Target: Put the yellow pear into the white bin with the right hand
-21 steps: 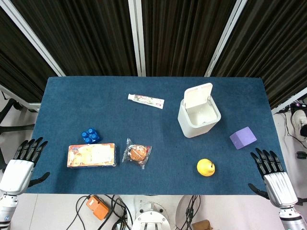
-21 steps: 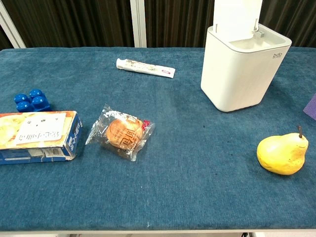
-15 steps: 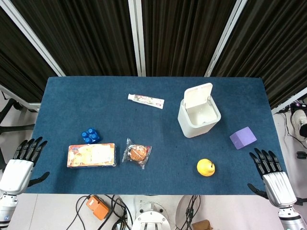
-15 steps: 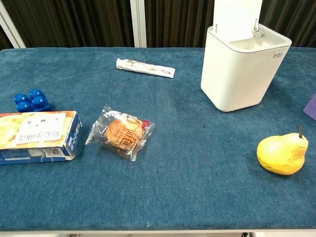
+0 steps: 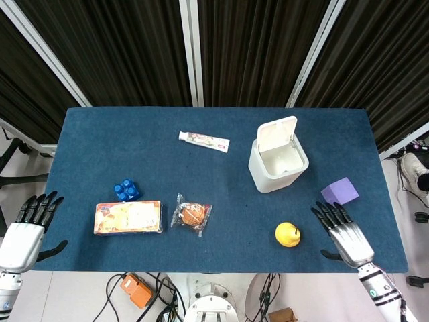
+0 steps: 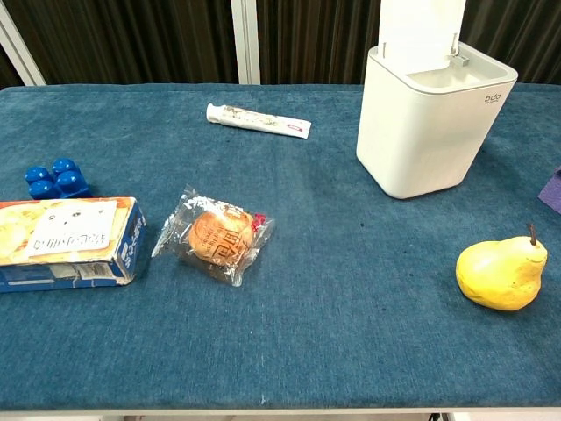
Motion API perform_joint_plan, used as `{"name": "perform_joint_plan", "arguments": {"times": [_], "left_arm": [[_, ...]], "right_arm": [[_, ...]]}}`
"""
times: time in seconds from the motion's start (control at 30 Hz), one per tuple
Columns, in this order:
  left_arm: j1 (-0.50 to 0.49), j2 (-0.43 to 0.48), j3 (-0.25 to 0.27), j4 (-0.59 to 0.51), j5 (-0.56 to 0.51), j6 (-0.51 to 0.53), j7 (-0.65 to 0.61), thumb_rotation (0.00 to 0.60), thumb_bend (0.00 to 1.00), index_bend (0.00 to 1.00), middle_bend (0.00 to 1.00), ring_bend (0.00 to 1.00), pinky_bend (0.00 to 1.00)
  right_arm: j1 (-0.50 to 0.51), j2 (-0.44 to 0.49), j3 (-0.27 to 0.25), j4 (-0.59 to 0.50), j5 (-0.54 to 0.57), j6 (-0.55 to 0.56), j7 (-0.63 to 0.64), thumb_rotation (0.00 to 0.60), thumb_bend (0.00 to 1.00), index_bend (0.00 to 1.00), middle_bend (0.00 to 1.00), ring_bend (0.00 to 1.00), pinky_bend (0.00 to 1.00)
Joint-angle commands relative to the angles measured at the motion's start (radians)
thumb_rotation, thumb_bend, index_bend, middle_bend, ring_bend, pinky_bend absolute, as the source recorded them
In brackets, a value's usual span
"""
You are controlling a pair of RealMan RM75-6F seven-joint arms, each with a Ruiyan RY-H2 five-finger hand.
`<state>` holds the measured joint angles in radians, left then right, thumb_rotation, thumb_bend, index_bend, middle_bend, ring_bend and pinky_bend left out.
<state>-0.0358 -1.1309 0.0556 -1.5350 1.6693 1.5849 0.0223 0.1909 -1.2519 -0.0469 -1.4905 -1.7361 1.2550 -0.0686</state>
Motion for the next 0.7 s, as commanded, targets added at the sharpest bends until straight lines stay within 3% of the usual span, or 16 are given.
{"name": "perform_joint_plan", "arguments": {"times": [0.03,0.27,0.37,0.43,0.5,0.7], "left_arm": [[0.0,0.001,0.001,0.001,0.002,-0.002,-0.002,0.6,0.12,0.0,0.0,0.0,0.03],[0.0,0.002,0.005,0.006,0.013,0.0,-0.006,0.6,0.12,0.0,0.0,0.0,0.03],[0.001,0.002,0.005,0.005,0.015,0.0,-0.004,0.6,0.11,0.0,0.0,0.0,0.03],[0.002,0.002,0.005,0.005,0.017,0.001,-0.004,0.6,0.12,0.0,0.0,0.0,0.03],[0.003,0.002,0.005,0.005,0.017,0.004,-0.004,0.6,0.11,0.0,0.0,0.0,0.03],[0.002,0.001,0.004,0.004,0.017,0.0,-0.002,0.6,0.12,0.0,0.0,0.0,0.03]], "right_arm": [[0.079,-0.04,0.006,-0.013,0.028,-0.108,-0.013,0.6,0.24,0.07,0.07,0.02,0.07],[0.122,-0.089,-0.009,0.02,0.022,-0.142,0.055,0.6,0.29,0.27,0.2,0.16,0.13],[0.133,-0.099,-0.011,0.035,0.032,-0.152,0.07,0.6,0.32,0.44,0.32,0.26,0.18],[0.13,-0.11,-0.005,0.045,0.035,-0.132,0.061,0.6,0.35,0.58,0.43,0.37,0.25],[0.121,-0.12,-0.001,0.055,0.032,-0.096,0.059,0.6,0.37,0.67,0.5,0.43,0.31],[0.083,-0.099,0.024,0.044,-0.034,0.123,0.151,0.6,0.4,0.71,0.53,0.47,0.37]]}}
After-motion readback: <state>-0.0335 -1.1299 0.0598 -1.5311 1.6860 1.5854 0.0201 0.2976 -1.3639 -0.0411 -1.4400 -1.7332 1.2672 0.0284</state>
